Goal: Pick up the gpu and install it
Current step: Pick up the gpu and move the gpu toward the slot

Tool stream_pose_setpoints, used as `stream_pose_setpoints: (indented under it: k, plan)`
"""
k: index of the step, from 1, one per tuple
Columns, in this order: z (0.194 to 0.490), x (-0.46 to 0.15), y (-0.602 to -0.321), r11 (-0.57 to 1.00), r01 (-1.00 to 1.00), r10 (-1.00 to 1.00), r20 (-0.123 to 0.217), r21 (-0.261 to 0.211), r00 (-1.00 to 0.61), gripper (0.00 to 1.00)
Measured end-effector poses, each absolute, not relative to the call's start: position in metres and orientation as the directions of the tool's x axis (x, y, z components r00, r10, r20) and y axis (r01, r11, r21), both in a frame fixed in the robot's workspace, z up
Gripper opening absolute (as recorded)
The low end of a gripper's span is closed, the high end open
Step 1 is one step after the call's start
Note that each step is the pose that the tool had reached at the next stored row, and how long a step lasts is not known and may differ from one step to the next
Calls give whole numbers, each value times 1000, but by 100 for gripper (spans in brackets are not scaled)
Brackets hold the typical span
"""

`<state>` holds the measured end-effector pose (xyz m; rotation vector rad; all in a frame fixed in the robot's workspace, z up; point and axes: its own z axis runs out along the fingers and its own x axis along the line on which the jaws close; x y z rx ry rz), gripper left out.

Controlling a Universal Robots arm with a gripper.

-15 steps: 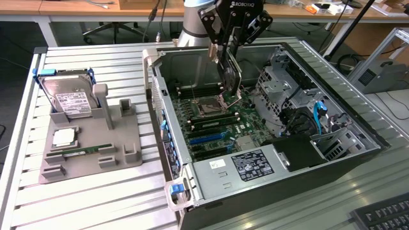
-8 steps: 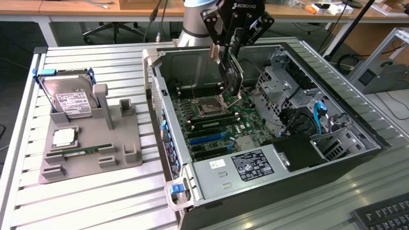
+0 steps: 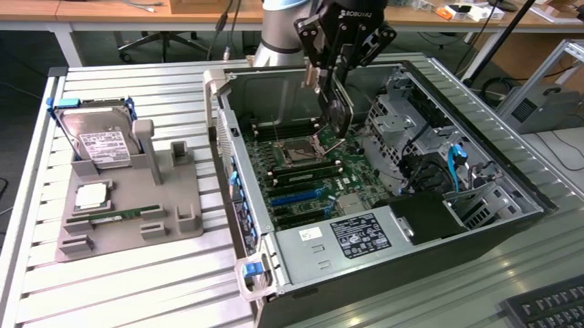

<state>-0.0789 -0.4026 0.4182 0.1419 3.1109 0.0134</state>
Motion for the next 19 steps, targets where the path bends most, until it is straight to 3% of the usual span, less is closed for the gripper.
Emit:
stream_pose_setpoints:
  k: [19]
  plan:
    - [405,-44,-402,996,91,91,-26,10,-995,26]
